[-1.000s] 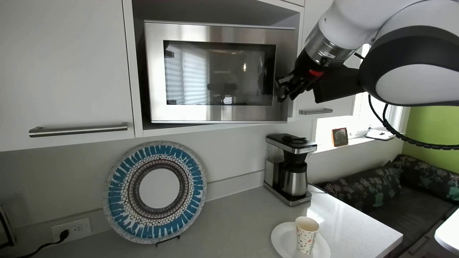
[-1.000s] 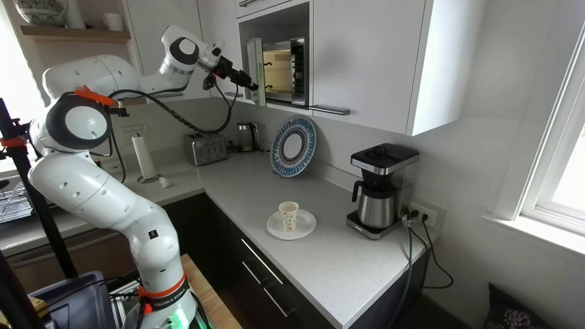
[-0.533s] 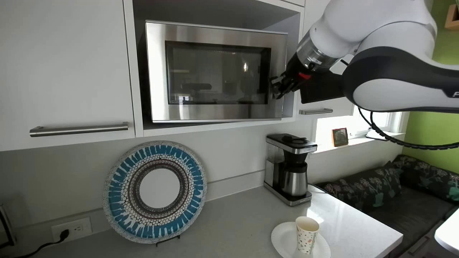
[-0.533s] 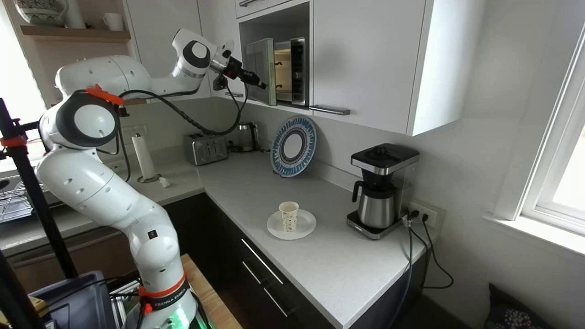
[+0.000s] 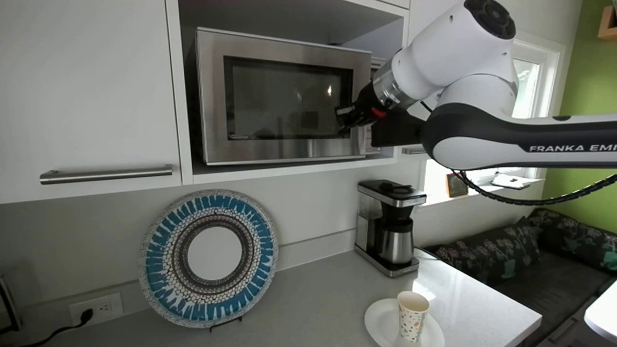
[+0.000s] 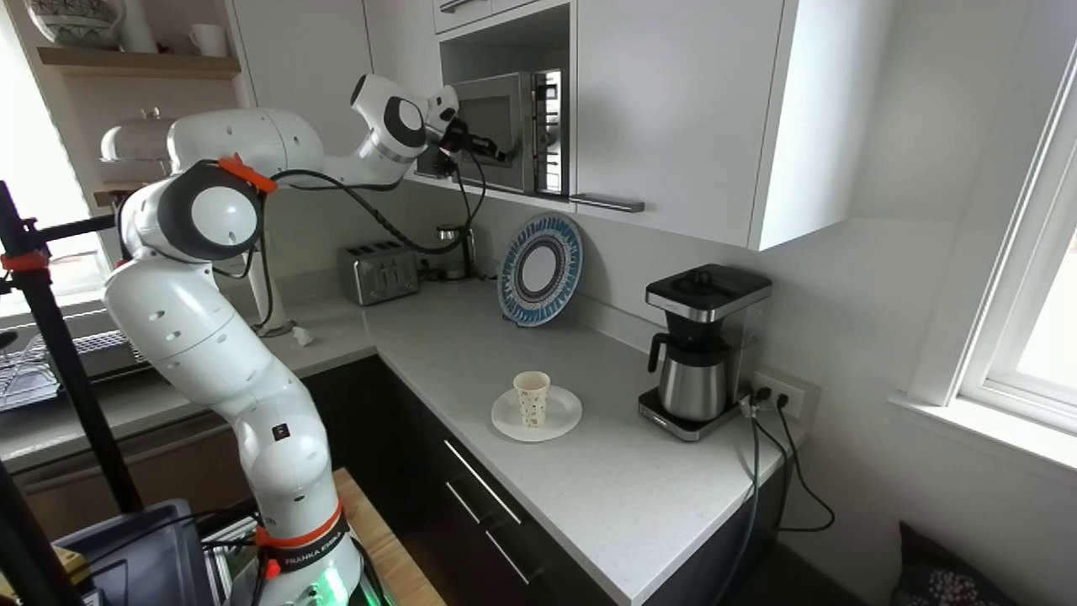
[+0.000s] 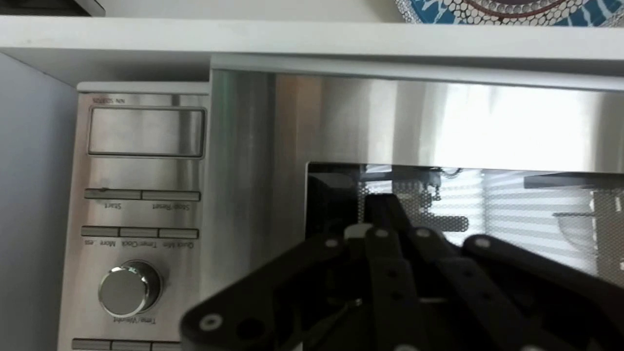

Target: Close the microwave door fully

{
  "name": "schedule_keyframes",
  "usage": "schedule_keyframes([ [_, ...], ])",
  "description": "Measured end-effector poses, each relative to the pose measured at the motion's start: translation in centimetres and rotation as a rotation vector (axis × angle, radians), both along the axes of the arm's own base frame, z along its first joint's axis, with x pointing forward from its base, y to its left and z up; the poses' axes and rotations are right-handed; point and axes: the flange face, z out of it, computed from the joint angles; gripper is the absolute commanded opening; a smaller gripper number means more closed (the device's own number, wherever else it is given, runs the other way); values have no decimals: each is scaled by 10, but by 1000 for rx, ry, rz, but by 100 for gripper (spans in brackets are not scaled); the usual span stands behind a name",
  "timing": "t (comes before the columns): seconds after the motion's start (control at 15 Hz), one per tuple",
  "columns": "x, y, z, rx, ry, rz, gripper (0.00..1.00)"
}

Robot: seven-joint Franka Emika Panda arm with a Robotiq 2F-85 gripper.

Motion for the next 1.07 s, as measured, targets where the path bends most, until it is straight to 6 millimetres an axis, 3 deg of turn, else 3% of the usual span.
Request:
schedule_keyframes([
  [0.2,12,-10,-2,-2,-37,3,0],
  [1.07,22,-8,-14,9,-97,-36,0],
])
